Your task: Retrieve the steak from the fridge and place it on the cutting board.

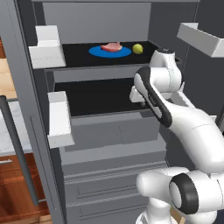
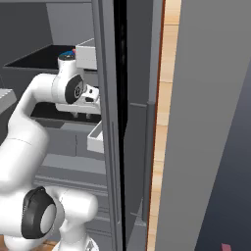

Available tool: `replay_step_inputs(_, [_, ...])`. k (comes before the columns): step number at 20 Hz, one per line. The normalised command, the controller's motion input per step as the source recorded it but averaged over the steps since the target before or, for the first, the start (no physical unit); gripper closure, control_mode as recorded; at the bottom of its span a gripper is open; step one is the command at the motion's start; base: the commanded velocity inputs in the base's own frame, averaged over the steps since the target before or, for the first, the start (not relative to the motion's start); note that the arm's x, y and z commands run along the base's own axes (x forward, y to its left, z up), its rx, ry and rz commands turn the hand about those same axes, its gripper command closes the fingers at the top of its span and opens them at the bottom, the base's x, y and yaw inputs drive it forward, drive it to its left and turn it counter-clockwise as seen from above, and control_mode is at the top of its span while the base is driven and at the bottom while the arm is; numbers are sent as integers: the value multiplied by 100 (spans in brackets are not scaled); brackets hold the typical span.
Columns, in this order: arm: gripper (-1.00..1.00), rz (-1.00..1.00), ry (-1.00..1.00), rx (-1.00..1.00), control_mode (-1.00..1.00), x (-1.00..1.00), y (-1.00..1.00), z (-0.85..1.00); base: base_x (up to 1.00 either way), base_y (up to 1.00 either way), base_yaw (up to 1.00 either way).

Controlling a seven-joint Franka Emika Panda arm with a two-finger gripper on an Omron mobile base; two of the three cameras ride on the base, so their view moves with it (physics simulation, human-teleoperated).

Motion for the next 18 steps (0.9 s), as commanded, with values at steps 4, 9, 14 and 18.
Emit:
replay_step_inputs(4, [-100,0,-6,2,-100,0,0,11,0,0,0])
replay_step_inputs(9, [-100,-1,-21,10,-100,1,5,74,0,0,0])
replay_step_inputs(14, [-100,0,-21,4,-100,29,21,73,0,0,0])
replay_step_inputs(18, [-100,0,-28,2,-100,53,21,65,0,0,0])
